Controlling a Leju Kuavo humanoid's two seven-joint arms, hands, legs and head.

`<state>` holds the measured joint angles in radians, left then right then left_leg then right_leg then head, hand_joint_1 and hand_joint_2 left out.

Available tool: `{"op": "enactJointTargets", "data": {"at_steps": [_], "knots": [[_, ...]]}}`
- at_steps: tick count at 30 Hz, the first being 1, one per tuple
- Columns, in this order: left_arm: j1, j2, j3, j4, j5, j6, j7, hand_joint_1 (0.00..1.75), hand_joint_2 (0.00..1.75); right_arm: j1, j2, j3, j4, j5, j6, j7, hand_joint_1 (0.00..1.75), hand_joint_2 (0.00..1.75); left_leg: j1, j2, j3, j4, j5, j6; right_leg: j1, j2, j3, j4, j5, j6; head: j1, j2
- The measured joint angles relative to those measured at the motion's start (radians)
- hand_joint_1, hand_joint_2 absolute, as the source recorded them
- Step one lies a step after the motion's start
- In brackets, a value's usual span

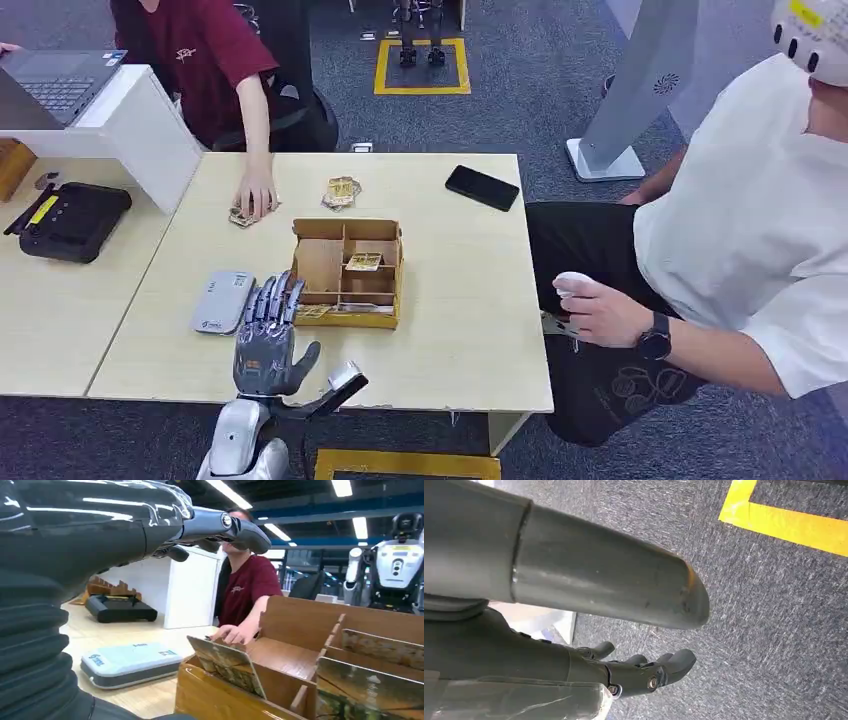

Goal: Pass the card to the sensor for recognition and then transmit it.

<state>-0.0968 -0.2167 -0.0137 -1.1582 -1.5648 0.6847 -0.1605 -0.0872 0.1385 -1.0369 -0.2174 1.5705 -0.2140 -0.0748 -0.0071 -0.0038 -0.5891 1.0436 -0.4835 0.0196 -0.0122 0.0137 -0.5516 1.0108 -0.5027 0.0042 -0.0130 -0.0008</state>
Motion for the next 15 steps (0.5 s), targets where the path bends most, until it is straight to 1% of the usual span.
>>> {"op": "enactJointTargets", "data": {"at_steps": [1,2,4,6,9,15], "knots": [[0.0,0.005,0.0,0.0,0.0,0.0,0.023,0.0,1.75,0.0,0.0,0.0,0.0,0.0,0.0,-0.001,0.0,0.0,0.0,0.0,0.0,0.0,0.0,0.0,0.0,0.0,0.0,0.0,0.0,0.0,0.0,0.0],[0.0,0.014,-0.007,0.0,0.0,0.0,0.058,0.0,1.75,0.0,0.0,0.0,0.0,0.0,0.0,-0.001,0.0,0.0,0.0,0.0,0.0,0.0,0.0,0.0,0.0,0.0,0.0,0.0,0.0,0.0,0.0,0.0],[-0.003,0.049,-0.045,0.0,-0.001,0.0,0.159,0.0,1.75,0.0,0.0,0.001,0.0,0.0,0.002,-0.001,0.0,0.0,0.0,0.0,0.0,0.0,0.0,0.0,0.0,0.0,0.0,0.0,0.0,0.0,0.0,0.0],[-0.011,0.079,-0.096,0.003,-0.002,0.0,0.238,0.0,1.75,0.0,0.0,0.002,0.0,0.0,0.002,-0.001,0.0,0.0,0.0,0.0,0.0,0.0,0.0,0.0,0.0,0.0,0.0,0.0,0.0,0.0,0.0,0.0],[-0.017,0.109,-0.144,0.01,-0.002,0.0,0.266,0.0,1.75,-0.001,0.0,0.003,0.0,0.0,0.002,-0.002,0.0,0.0,0.0,0.0,0.0,0.0,0.0,0.0,0.0,0.0,0.0,0.0,0.0,0.0,0.0,0.0],[-0.024,0.134,-0.179,0.025,-0.002,0.0,0.259,0.0,1.75,-0.001,0.0,0.005,0.0,0.0,0.002,-0.002,0.0,0.0,0.0,0.0,0.0,0.0,0.0,0.0,0.0,0.0,0.0,0.0,0.0,0.0,0.0,0.0]]}}
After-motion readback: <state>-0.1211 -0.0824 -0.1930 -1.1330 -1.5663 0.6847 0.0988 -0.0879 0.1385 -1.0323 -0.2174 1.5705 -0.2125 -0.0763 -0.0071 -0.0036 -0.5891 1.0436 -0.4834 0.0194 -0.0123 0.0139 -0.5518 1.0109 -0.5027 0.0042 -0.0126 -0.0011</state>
